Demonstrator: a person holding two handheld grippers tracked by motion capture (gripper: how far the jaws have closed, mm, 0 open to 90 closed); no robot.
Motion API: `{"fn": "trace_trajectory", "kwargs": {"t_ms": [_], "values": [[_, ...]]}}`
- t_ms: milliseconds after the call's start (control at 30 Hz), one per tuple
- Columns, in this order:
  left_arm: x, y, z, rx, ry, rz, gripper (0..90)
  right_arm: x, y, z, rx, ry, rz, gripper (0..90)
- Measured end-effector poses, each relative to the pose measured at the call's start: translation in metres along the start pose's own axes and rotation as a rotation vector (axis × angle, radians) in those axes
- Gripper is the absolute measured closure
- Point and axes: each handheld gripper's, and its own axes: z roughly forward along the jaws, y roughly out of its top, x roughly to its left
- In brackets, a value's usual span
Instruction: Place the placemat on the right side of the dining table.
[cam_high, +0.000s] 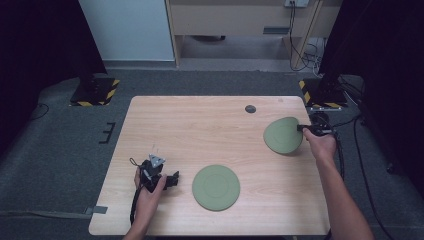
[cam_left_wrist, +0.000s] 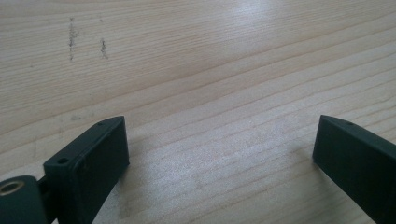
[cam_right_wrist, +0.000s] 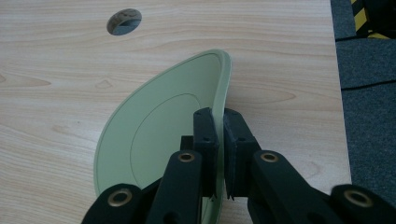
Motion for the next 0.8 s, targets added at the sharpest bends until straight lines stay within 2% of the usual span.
{"fn": "trace_trajectory", "kwargs": {"t_ms": [800], "values": [[0.0, 0.0, 0.0, 0.003, -0.002, 0.001, 3.2, -0.017, -0.018, 0.015, 0.03, -0.02, 0.037, 83.5]]}}
